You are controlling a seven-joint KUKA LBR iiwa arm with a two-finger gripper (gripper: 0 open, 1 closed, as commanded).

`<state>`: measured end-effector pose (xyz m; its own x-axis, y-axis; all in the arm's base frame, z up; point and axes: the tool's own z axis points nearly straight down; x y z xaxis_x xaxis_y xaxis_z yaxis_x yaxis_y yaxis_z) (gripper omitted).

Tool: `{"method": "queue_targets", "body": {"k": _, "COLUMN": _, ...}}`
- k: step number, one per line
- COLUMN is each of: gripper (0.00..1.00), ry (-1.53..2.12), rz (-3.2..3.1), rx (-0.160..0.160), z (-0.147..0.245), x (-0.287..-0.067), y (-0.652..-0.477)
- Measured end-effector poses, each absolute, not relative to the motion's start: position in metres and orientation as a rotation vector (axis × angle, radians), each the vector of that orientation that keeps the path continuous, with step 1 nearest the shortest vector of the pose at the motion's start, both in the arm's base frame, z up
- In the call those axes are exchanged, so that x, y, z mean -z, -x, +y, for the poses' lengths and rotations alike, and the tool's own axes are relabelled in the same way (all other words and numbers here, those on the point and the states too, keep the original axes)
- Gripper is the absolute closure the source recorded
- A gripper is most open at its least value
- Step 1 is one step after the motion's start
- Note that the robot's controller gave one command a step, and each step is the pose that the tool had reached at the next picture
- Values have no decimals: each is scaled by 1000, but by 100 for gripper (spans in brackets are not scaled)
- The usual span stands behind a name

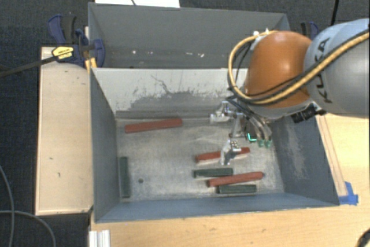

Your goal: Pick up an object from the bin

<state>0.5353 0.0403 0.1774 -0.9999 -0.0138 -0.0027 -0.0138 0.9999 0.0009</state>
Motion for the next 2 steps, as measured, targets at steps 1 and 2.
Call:
{"method": "queue_targets", "body": {"k": 1, "gripper": 100, "ry": 46, "rz": 3140, "rx": 0, "z": 46, "x": -77, "y": -541}}
{"method": "queue_targets", "body": {"k": 2, "gripper": 100, "ry": 44, "rz": 3140, "rx": -1, "z": 46, "x": -77, "y": -541}}
